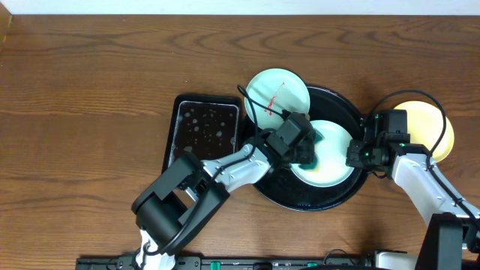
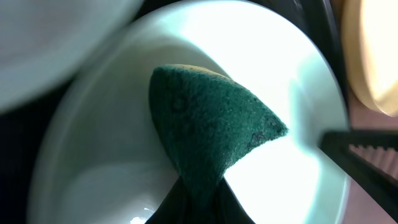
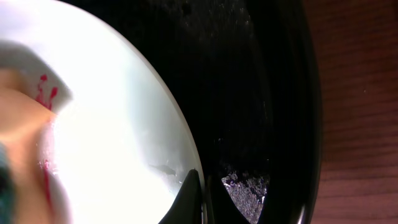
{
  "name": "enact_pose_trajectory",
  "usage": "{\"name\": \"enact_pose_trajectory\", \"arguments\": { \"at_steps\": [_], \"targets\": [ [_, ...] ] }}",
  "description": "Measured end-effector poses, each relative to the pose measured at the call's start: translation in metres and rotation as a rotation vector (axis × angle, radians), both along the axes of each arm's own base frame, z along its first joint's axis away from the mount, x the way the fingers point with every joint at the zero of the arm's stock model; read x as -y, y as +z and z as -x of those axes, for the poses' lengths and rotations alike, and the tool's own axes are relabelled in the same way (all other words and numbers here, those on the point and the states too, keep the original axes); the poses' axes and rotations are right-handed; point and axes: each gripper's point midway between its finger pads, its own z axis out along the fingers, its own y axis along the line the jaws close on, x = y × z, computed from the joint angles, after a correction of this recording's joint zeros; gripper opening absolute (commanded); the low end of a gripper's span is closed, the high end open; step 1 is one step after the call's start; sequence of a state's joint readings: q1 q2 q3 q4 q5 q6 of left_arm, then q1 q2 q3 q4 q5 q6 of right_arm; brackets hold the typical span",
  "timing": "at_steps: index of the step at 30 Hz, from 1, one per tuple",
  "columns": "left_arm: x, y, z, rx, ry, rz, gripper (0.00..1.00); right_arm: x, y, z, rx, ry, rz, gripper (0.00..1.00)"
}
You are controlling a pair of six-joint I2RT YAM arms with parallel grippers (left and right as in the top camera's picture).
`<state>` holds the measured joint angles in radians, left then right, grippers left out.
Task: Clean dirty plates on tray and stack at the side
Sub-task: 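Scrub the pale green plate in the round tray with the left-held sponge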
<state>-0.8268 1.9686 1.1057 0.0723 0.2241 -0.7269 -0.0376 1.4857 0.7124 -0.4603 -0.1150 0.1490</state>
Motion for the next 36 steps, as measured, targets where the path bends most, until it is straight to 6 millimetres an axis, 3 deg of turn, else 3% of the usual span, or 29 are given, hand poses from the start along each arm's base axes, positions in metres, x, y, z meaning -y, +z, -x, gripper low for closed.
{"name": "enact_pose_trajectory", "arguments": {
  "at_steps": [4, 8, 13, 20, 23, 29, 36],
  "targets": [
    [-0.013, 0.001, -0.008, -0.012, 0.011, -0.016, 0.07, 0.0, 0.0, 0.0, 0.001, 0.001, -0.001, 0.01],
    [-0.014, 0.012, -0.012, -0.002, 0.004, 0.009, 0.07, -0.001, 0.0, 0.0, 0.001, 0.002, -0.004, 0.01],
    [0.001, 0.039, -0.024, 0.095, -0.008, 0.089, 0.08, -0.001, 0.0, 0.0, 0.001, 0.004, -0.002, 0.01],
    [0.032, 0.062, -0.024, 0.172, -0.028, 0.207, 0.07, -0.001, 0.0, 0.0, 0.001, 0.003, -0.002, 0.01],
    [0.037, 0.054, -0.025, 0.158, -0.015, 0.221, 0.07, -0.001, 0.0, 0.0, 0.001, 0.003, -0.002, 0.01],
    [0.037, 0.012, -0.019, 0.078, -0.001, 0.181, 0.07, -0.001, 0.0, 0.0, -0.002, 0.001, -0.003, 0.01],
    [0.013, -0.004, -0.009, -0.049, 0.002, 0.041, 0.07, -0.001, -0.001, 0.003, -0.014, 0.001, -0.004, 0.01]
  ]
}}
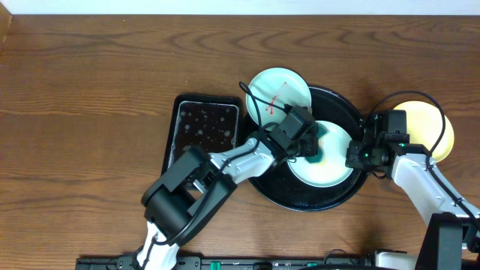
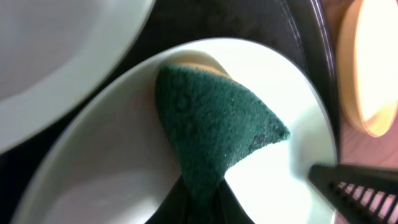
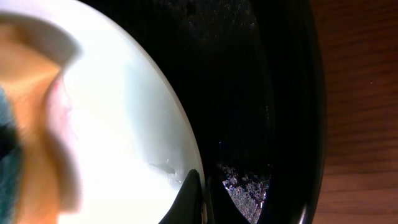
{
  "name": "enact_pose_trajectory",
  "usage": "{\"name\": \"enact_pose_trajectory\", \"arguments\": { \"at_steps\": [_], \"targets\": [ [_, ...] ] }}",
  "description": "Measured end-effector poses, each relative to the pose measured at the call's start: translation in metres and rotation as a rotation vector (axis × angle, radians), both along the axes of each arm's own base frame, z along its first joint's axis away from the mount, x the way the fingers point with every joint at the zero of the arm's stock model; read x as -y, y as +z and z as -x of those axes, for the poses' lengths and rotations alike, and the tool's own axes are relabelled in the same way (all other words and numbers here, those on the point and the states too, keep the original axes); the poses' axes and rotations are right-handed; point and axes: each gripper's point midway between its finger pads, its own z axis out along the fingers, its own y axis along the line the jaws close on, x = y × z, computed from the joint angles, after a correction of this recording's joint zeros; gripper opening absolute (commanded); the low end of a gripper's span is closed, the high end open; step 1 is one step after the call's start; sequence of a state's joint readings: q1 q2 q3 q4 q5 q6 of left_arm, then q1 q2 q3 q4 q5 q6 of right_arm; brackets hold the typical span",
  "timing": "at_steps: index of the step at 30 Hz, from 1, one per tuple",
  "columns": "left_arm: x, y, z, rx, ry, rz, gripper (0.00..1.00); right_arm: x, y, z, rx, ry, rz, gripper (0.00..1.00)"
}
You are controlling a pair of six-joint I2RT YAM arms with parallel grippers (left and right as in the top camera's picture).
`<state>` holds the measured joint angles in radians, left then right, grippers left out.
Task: Clean dirty plates on tray and stack at the side
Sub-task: 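Scrub the pale green plate in the round tray with the left-held sponge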
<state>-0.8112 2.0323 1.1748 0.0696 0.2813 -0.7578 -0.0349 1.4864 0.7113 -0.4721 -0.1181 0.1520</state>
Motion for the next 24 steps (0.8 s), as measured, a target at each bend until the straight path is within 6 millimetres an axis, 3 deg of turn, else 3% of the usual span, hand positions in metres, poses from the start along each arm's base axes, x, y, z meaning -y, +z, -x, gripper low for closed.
{"name": "enact_pose_trajectory", "arguments": {
  "at_steps": [6, 10, 18, 24],
  "targets": [
    [-0.029, 0.0, 0.015, -0.029, -0.093, -0.134, 0.07, 0.0, 0.0, 0.0, 0.0, 0.0, 0.0, 0.01],
    [-0.033, 0.006, 0.018, 0.009, -0.162, -0.166, 0.07, -0.002, 0.0, 0.0, 0.002, 0.004, -0.013, 0.01],
    [-0.006, 0.04, -0.011, 0.186, -0.16, -0.039, 0.07, -0.002, 0.001, -0.001, 0.006, 0.004, -0.011, 0.01],
    [0.02, 0.061, -0.016, 0.25, -0.138, 0.068, 0.07, -0.002, 0.001, -0.002, 0.007, 0.004, -0.01, 0.01]
  ]
}}
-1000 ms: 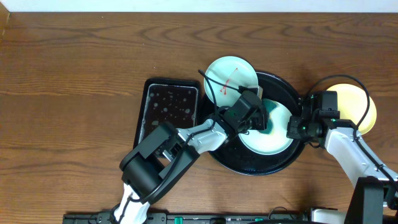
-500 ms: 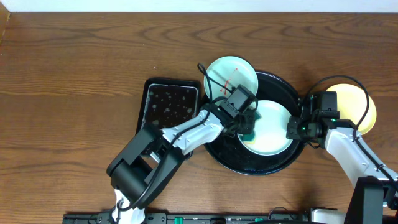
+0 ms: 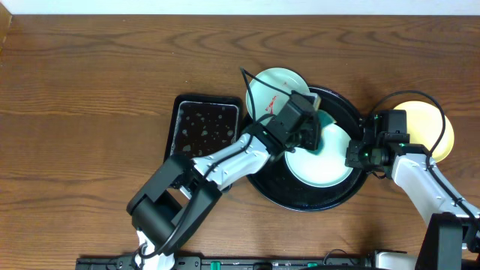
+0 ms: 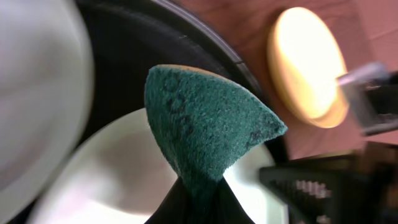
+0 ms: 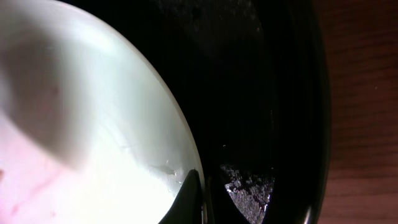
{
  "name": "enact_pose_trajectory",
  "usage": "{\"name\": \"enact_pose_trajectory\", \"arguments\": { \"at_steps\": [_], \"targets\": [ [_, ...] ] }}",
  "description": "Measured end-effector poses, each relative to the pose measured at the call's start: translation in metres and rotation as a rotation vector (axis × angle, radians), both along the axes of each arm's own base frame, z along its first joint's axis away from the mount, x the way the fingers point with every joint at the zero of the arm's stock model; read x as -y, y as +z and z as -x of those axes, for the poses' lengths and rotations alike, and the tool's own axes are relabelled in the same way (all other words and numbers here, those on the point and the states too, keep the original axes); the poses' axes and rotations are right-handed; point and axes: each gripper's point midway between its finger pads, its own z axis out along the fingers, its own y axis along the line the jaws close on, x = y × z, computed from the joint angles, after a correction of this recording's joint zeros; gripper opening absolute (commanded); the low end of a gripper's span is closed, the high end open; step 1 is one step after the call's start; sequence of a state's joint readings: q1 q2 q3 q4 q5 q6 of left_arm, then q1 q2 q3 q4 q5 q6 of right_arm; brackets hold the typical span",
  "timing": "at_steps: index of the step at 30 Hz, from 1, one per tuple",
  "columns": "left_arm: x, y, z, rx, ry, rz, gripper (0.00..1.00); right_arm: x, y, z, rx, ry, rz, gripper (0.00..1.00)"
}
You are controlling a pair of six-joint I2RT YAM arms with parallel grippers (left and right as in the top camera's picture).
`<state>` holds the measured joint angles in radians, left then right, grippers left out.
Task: Clean dirty plates on tray and stack at the side
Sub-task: 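Scrub the pale green plate in the round tray with the left-held sponge, then return the sponge to the black water tray with the left gripper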
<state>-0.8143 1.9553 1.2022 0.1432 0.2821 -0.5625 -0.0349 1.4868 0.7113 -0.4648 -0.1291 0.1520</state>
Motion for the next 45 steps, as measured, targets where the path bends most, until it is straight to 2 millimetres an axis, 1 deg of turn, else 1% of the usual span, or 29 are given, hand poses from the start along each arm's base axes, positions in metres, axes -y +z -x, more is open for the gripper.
{"name": "enact_pose_trajectory", "arguments": {
  "at_steps": [2, 5, 8, 10, 13, 16, 21, 23, 25, 26, 27, 28, 31, 32, 34, 36, 38, 40, 42, 43, 45],
  "targets": [
    [0.011, -0.001, 0.005, 0.003, -0.012, 0.023, 0.07, 0.0, 0.0, 0.0, 0.001, 0.0, 0.0, 0.01],
    [0.022, -0.019, 0.018, -0.027, -0.031, 0.012, 0.07, 0.0, 0.0, 0.0, 0.001, 0.0, 0.001, 0.01],
    [0.024, -0.044, 0.03, -0.072, -0.044, -0.029, 0.07, 0.0, 0.0, 0.0, -0.002, 0.0, 0.001, 0.01],
    [0.022, -0.051, 0.031, -0.094, -0.041, -0.045, 0.07, 0.0, -0.001, 0.003, -0.012, -0.001, 0.002, 0.01],
    [0.012, -0.055, 0.027, -0.136, -0.016, -0.079, 0.07, 0.0, -0.002, 0.003, -0.015, -0.001, 0.002, 0.01],
    [-0.006, -0.059, 0.024, -0.198, 0.01, -0.119, 0.07, 0.0, -0.002, 0.003, -0.015, -0.001, 0.001, 0.01],
    [-0.038, -0.057, 0.013, -0.255, 0.063, -0.166, 0.08, 0.0, -0.002, 0.002, -0.011, -0.001, 0.002, 0.01],
    [-0.048, -0.055, 0.013, -0.266, 0.065, -0.182, 0.07, 0.0, -0.002, 0.001, -0.008, -0.001, 0.002, 0.01],
    [-0.052, -0.046, 0.017, -0.267, 0.042, -0.176, 0.07, 0.0, -0.002, 0.001, -0.007, 0.001, -0.002, 0.01],
    [-0.052, -0.038, 0.02, -0.262, 0.024, -0.163, 0.07, 0.0, -0.002, 0.001, -0.007, 0.001, -0.002, 0.02],
    [-0.052, -0.027, 0.022, -0.254, 0.003, -0.145, 0.07, 0.0, -0.002, 0.001, -0.008, 0.0, -0.001, 0.04],
    [-0.053, -0.015, 0.025, -0.244, -0.013, -0.131, 0.07, 0.0, -0.002, 0.001, -0.008, -0.001, -0.001, 0.09],
    [-0.06, 0.028, 0.03, -0.181, -0.042, -0.101, 0.07, 0.001, -0.002, 0.0, -0.005, -0.006, 0.006, 0.11],
    [-0.068, 0.041, 0.032, -0.163, -0.036, -0.11, 0.07, 0.002, -0.001, 0.0, -0.002, -0.007, 0.008, 0.11],
    [-0.088, 0.057, 0.033, -0.132, -0.001, -0.154, 0.07, 0.002, -0.001, -0.002, 0.003, -0.008, 0.011, 0.13],
    [-0.113, 0.061, 0.031, -0.123, 0.06, -0.221, 0.07, 0.003, -0.001, -0.003, 0.01, -0.009, 0.013, 0.15],
    [-0.141, 0.054, 0.025, -0.135, 0.123, -0.301, 0.07, 0.003, 0.0, -0.005, 0.017, -0.009, 0.013, 0.18],
    [-0.169, 0.045, 0.016, -0.154, 0.187, -0.372, 0.07, 0.003, 0.0, -0.006, 0.022, -0.01, 0.013, 0.22],
    [-0.193, 0.039, 0.006, -0.16, 0.241, -0.419, 0.07, 0.003, 0.0, -0.006, 0.022, -0.009, 0.013, 0.27],
    [-0.207, 0.037, -0.002, -0.158, 0.278, -0.437, 0.07, 0.003, -0.001, -0.006, 0.02, -0.01, 0.014, 0.27],
    [-0.228, 0.033, -0.011, -0.157, 0.329, -0.463, 0.07, 0.003, -0.005, -0.006, 0.01, -0.01, 0.014, 0.26]
  ]
}}
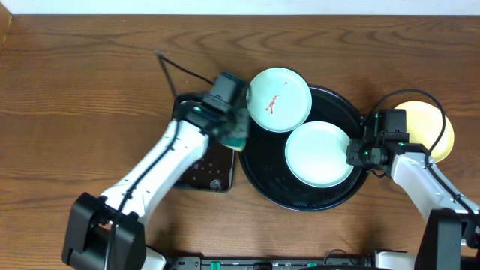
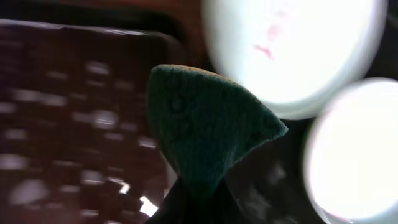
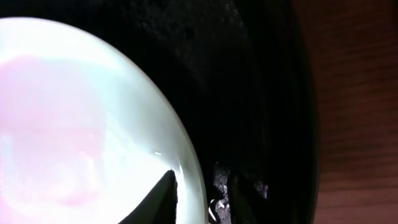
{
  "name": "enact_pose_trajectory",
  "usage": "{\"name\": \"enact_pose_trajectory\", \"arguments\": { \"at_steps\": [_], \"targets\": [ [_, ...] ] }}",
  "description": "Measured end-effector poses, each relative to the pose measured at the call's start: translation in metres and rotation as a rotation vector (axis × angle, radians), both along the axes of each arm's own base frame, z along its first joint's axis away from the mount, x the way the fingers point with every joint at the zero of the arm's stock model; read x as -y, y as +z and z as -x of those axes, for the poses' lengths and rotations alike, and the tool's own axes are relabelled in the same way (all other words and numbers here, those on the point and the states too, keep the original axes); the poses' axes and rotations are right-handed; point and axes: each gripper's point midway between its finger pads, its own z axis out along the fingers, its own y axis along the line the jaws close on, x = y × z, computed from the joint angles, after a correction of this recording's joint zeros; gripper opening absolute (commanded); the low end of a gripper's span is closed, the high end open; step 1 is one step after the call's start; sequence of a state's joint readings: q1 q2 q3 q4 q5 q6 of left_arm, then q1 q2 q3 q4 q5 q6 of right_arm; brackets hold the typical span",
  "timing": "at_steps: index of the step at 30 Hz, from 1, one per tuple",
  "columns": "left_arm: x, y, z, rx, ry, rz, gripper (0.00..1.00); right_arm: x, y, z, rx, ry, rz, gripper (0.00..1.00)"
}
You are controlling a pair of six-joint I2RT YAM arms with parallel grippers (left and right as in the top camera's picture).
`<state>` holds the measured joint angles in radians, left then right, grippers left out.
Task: Clean dirty plates on tray and stack at the side
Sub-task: 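Return the sponge to the black water tray with the left gripper, then lift the scrubbed green plate with the right gripper and carry it right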
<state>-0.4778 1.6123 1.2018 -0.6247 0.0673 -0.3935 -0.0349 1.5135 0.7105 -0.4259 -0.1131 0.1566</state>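
Note:
My left gripper (image 1: 234, 132) is shut on a green sponge (image 2: 211, 130) and hangs over the right edge of the rectangular black tray (image 1: 214, 171). A pale plate with red streaks (image 1: 279, 99) leans on the upper left rim of the round black tray (image 1: 277, 187). A second pale plate (image 1: 319, 154) lies in that tray; a faint pink tint shows on it in the right wrist view. My right gripper (image 3: 202, 196) stands open at this plate's right rim, one finger over the plate, the other outside the rim.
A yellow plate (image 1: 442, 135) lies on the table at the far right, partly under my right arm. The rectangular tray (image 2: 74, 112) holds wet, speckled liquid. Brown wooden tabletop (image 1: 90, 90) spreads to the left and back.
My left gripper has moved with the sponge from above the plate in the round tray to the rectangular tray's right edge. My right gripper, shut on the plate's rim before, now stands open.
The sponge was pressed on the plate in the round tray, red marks showing, while my right gripper held its rim. Then the sponge sat higher on the plate, then lifted off it. Now the plate shows only a faint tint, and the sponge is over the rectangular tray.

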Motion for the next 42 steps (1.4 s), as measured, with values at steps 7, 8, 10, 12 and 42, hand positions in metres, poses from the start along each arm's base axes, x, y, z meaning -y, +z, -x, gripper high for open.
{"name": "enact_pose_trajectory", "arguments": {
  "at_steps": [7, 8, 10, 12, 42],
  "targets": [
    [-0.06, -0.033, -0.015, -0.063, 0.142, -0.091, 0.08, -0.003, -0.012, -0.014, 0.007, 0.011, -0.023, 0.09],
    [-0.067, -0.042, -0.015, -0.084, 0.153, -0.104, 0.08, -0.005, -0.012, -0.017, 0.011, 0.009, -0.037, 0.05],
    [-0.075, -0.057, -0.015, -0.123, 0.169, -0.125, 0.08, -0.008, -0.011, -0.021, 0.021, 0.02, -0.053, 0.01],
    [-0.081, -0.07, -0.013, -0.157, 0.179, -0.143, 0.08, -0.011, -0.01, -0.021, 0.021, 0.026, -0.068, 0.01],
    [-0.084, -0.095, -0.009, -0.217, 0.176, -0.168, 0.57, 0.017, 0.076, -0.028, 0.287, 0.047, 0.16, 0.01]
  ]
}}
